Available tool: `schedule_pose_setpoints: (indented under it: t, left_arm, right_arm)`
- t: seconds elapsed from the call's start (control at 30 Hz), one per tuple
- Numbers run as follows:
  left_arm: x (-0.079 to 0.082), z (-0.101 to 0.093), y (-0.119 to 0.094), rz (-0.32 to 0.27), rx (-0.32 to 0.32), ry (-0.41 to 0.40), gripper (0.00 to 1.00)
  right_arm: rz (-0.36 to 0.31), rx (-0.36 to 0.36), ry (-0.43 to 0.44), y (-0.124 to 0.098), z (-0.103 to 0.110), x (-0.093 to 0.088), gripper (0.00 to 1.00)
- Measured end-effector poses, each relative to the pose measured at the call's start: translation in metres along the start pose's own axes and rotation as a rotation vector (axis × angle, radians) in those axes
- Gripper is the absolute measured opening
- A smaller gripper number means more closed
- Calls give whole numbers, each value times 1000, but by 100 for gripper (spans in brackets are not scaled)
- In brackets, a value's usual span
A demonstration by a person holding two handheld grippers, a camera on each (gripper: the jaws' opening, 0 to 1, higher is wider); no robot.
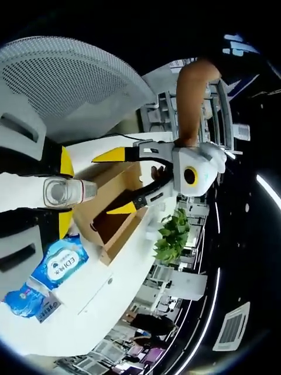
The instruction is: Operate the shoe box by opening the lid, removing the specified soft item, and placing it in the target area until the item is outside and the box remains undamaged.
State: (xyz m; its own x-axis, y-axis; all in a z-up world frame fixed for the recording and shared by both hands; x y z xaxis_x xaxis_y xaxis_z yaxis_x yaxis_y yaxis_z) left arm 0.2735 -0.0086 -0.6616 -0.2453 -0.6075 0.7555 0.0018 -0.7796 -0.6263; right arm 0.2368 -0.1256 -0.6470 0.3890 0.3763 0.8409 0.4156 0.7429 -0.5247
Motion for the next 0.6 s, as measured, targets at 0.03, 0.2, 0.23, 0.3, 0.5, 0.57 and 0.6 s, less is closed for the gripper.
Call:
schedule_pose_setpoints:
  t: [0.03, 0.2, 0.23, 0.3, 0.5, 0.57, 0.6]
  left_arm:
    - [-1, 0, -1, -5, 13, -11, 57]
    - [-7, 0, -3, 3, 45, -30, 62]
    - [-8, 0, -3, 2, 53, -33, 63]
    - [-8, 1, -4, -8, 75, -48, 66]
    - [-11, 5, -11, -28, 137, -84, 73]
    - [-11, 4, -15, -35, 153, -98, 77]
    - [-12, 4, -17, -39, 165, -107, 78]
  right_arm:
    - [1, 6, 11, -1, -1, 1, 14]
    - [3, 4, 20, -7, -9, 6, 14]
    - [3, 3, 19, -9, -12, 7, 14]
    - [10, 3, 10, -11, -15, 10, 14]
    - [37, -3, -41, -19, -29, 19, 14]
    - [54, -8, -70, -22, -35, 23, 14]
    - [63, -11, -87, -23, -39, 26, 14]
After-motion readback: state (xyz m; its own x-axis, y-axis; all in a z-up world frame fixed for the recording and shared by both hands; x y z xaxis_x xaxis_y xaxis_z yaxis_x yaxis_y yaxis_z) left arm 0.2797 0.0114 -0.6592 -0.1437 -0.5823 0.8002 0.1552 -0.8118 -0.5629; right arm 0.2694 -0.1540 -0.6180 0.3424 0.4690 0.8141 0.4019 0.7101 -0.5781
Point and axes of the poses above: the point that each gripper's makers call its tool centre point, and the gripper's own axes: y roughly forward along the fingers, z roughly to its left, x roughly out of its top, the point moved 4 cm from there along -y, roughly backward along the fingers, and after that the axes turned 14 degrees about y, right-handed, at the moved point
